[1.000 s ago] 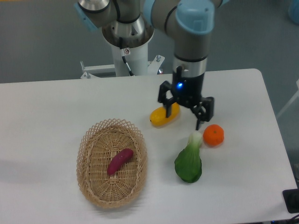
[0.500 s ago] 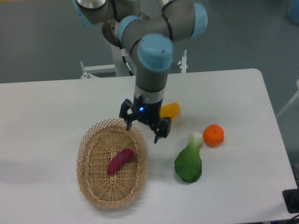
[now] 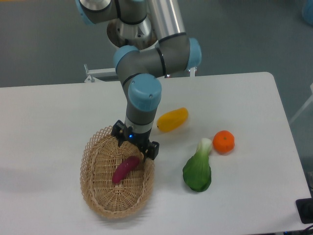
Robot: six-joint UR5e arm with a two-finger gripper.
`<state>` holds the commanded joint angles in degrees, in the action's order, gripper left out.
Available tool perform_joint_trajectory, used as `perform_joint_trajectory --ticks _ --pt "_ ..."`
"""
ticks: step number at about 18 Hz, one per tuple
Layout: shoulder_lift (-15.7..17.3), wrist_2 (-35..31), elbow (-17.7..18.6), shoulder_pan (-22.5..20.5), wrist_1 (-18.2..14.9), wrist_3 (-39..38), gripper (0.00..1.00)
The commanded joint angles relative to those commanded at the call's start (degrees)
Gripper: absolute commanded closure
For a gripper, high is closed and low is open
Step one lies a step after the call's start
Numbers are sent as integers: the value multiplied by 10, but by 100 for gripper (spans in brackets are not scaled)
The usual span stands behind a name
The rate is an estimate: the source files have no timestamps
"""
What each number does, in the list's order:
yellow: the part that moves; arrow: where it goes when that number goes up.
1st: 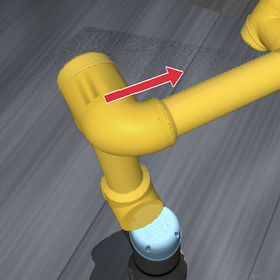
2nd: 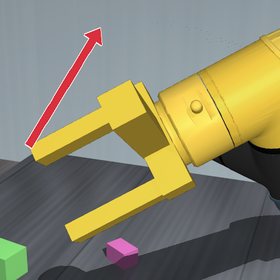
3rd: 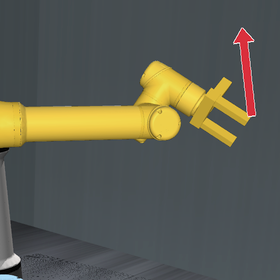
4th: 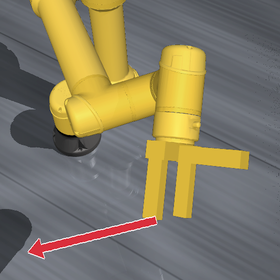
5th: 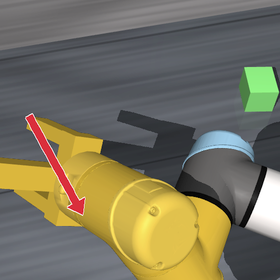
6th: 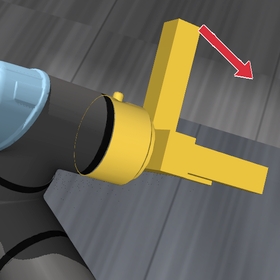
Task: Pick up the sweet potato from the basket
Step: 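Lower the gripper onto the purple sweet potato and close on it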
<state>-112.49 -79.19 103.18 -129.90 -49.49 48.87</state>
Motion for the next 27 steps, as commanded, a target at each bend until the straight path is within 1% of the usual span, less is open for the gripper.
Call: perform_joint_trajectory --ticks 4,6,8,11,15,16,17,18,19,20,21,24,25,27 --pt "-9 -2 1 3 5 -9 0" --pt "-18 -3 -1 11 15 -14 0" --pt "-26 -20 0 18 27 -14 0" --pt "-33 -63 0 36 32 -15 0" --pt "-36 -64 1 38 40 -18 0" --pt "-38 -65 1 38 40 -18 5" --pt "-37 -65 0 38 40 -18 17" --pt "-36 -65 0 38 40 -18 32" --pt "-34 -65 0 38 40 -18 44" --pt "-34 -65 -2 38 40 -17 53" --pt "-34 -65 -2 38 40 -16 57" --pt "-33 -65 -4 38 40 -12 62" --pt "-33 -65 -5 38 40 -12 68" --pt "-32 -65 -9 38 40 -11 68"
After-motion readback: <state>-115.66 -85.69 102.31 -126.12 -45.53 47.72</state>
